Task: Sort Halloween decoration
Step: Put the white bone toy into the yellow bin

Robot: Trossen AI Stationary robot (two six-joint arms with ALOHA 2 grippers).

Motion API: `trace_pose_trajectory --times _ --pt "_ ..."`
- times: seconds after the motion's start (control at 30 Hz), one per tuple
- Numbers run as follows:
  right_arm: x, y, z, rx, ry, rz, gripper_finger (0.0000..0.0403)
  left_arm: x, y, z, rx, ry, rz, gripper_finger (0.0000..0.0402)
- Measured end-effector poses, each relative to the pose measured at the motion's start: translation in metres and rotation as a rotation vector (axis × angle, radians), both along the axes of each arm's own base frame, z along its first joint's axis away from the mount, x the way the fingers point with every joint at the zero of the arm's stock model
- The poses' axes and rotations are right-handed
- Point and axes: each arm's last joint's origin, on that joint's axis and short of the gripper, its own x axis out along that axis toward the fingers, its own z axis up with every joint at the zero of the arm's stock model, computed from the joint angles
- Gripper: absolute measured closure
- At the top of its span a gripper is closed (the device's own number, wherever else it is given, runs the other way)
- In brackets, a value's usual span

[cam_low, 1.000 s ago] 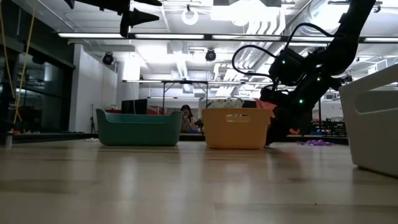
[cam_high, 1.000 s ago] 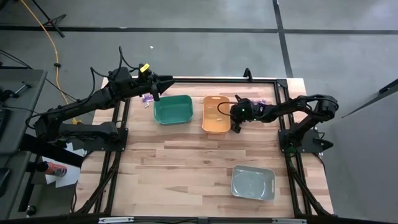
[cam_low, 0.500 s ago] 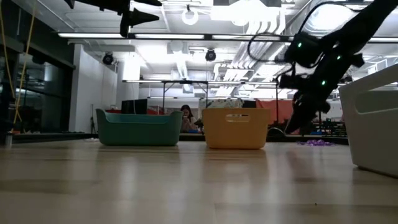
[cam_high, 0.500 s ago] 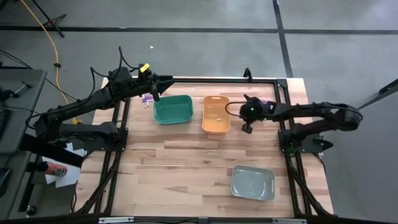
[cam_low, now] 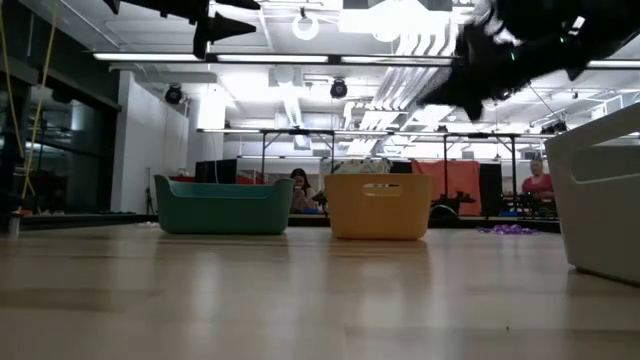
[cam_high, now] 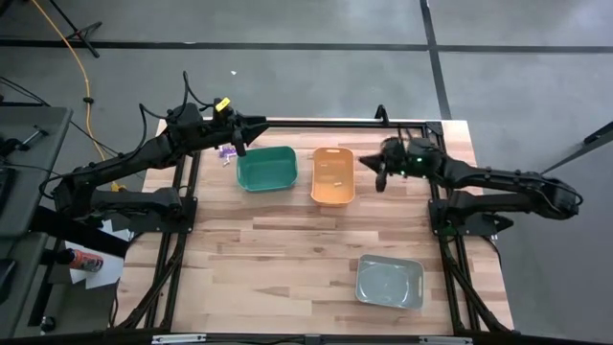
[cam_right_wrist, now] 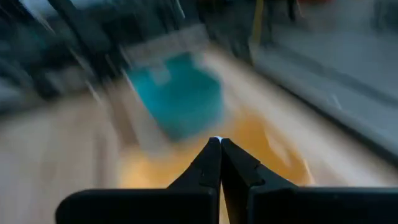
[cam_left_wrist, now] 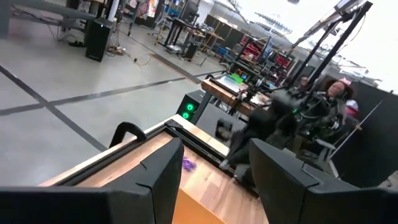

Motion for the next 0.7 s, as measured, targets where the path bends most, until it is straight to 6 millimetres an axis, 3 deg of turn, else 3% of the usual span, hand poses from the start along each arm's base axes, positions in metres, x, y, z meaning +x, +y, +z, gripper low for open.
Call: trace_pose_trajectory --times 0.13,0.3,0.43,0.7 --pt "0.005 -0.001 0.024 -0.063 -0.262 0.048 0.0401 0.0 0.0 0.0 0.068 0.025 -0.002 0.0227" --pt "0.009 -0.001 0.037 -0.026 -0.44 0.101 0.0402 0.001 -0.001 0.002 0.236 0.062 -0.031 0.0227" --pt "0.016 -0.001 0.049 0.012 -0.461 0.209 0.0402 0.002 -0.002 0.003 0.336 0.078 -0.066 0.0227" --pt "0.024 -0.003 0.07 -0.048 -0.412 0.243 0.0402 0.002 -0.002 0.002 0.323 0.083 -0.067 0.0227"
